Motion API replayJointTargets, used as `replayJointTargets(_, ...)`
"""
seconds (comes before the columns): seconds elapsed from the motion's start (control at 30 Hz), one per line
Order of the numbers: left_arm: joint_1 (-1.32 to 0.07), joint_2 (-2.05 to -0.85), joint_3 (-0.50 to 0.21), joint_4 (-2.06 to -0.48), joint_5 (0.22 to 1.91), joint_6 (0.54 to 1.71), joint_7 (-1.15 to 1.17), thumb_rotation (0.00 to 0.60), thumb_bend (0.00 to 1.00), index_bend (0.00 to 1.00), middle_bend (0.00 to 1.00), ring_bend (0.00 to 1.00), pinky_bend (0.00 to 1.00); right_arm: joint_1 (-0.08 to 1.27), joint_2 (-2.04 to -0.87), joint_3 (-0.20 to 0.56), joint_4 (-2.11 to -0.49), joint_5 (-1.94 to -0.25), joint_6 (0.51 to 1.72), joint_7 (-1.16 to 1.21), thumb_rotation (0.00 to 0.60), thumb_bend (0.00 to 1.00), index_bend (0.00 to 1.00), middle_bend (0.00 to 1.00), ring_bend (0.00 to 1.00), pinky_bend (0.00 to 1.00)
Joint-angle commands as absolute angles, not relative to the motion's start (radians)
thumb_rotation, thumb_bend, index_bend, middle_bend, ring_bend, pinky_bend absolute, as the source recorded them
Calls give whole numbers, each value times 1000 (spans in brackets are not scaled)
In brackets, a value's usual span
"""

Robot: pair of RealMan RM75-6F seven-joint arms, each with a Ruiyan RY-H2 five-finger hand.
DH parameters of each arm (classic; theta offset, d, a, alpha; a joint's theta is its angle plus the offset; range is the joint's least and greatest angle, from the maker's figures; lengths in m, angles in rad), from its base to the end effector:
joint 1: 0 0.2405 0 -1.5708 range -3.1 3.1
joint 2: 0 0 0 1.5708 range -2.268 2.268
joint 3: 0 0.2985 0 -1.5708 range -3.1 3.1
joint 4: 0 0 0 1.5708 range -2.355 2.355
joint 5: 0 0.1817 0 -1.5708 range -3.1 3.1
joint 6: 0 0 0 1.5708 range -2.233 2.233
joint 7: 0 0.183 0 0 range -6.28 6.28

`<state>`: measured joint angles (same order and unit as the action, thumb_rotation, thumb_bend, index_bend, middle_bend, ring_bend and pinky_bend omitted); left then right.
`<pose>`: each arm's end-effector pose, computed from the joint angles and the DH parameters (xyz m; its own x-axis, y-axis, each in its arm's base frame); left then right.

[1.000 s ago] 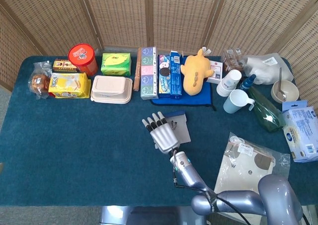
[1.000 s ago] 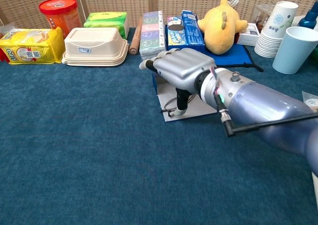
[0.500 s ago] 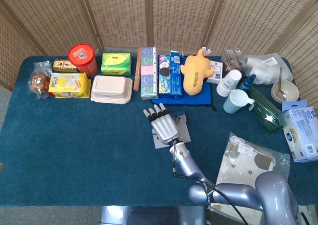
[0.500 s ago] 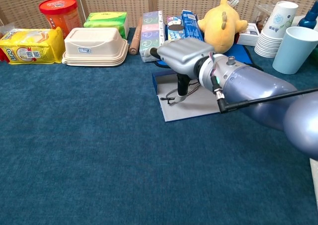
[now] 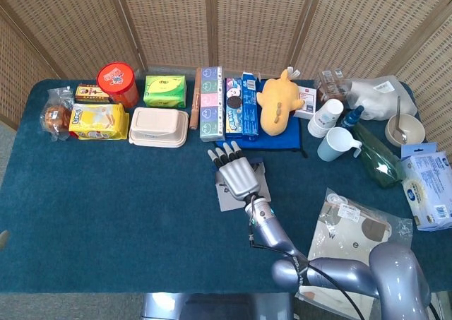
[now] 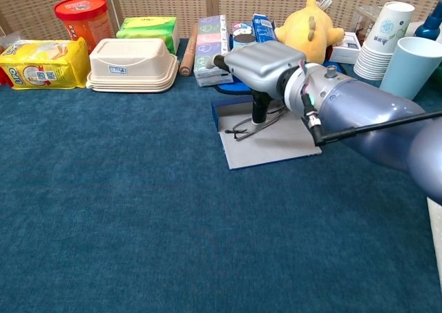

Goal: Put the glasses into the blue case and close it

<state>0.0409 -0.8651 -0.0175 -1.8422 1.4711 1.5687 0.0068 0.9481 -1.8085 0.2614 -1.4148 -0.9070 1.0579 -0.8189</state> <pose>-0.3256 0.1720 0.2790 0.4269 0.0033 0.9043 0.8963 0.1317 -0.4235 -0.0674 -0.4139 -0.0685 0.6121 -0.0950 0.7851 -0.7284 -0.4543 0.5129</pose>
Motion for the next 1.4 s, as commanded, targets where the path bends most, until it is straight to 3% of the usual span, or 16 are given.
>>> replayJointTargets(0.03,42,-865,-17,-1842,1472,1570,6,600,278,114,65,0,0,941,-1803,243,-1439,-912,1070,-831,600,19,69,116,9,35)
replayJointTargets(0.5,58,-864,-8,-1830,1476,1584,-12,600,279,113,65,0,0,1006,-1840,266,-1303,-862,967,-815,600,18,73,116,6,34)
replayJointTargets(1.33,55,-876,-10,-1825,1465,1571,-4,600,280,108,64,0,0,1096,-1867,308,-1177,-799,901,-804,600,13,71,116,5,35)
replayJointTargets(1.4,56,-877,-10,-1824,1464,1571,-6,600,279,108,64,0,0,1096,-1859,306,-1189,-795,907,-812,600,48,71,116,5,35)
